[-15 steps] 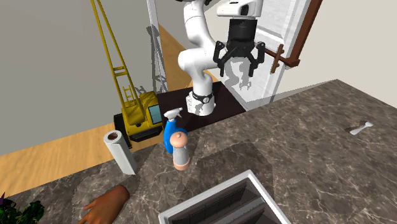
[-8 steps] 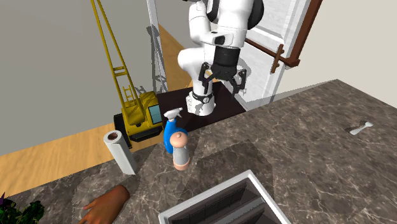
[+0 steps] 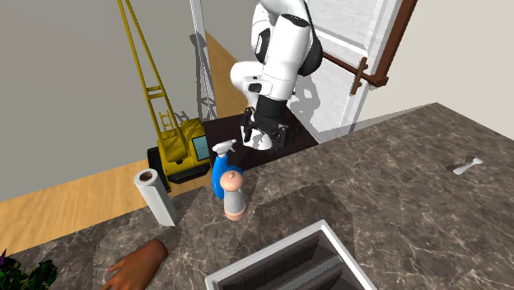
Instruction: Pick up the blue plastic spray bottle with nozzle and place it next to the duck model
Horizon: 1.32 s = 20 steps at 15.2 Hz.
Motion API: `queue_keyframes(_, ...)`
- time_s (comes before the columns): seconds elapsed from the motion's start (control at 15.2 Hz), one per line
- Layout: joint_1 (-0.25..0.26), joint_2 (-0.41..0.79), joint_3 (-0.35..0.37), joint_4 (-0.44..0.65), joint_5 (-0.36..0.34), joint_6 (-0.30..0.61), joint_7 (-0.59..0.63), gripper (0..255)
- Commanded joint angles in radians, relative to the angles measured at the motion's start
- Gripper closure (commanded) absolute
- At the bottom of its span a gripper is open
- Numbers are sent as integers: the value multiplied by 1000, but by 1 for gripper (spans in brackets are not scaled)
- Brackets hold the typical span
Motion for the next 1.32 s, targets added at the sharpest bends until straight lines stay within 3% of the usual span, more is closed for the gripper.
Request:
queue_keyframes(0.0,-54,23,28,-43,-16,64,92,0)
queue_keyframes(0.46,-280,140,151,-169,-85,292,413,0)
queue_keyframes(0.73,-345,221,179,-177,-131,388,440,0)
queue_keyframes(0.86,-346,224,181,-175,-131,390,442,0)
queue_keyframes(0.92,-405,286,208,-177,-179,460,472,0)
queue_keyframes(0.99,-420,298,218,-176,-187,474,477,0)
queue_keyframes(1.25,-420,298,218,-176,-187,474,477,0)
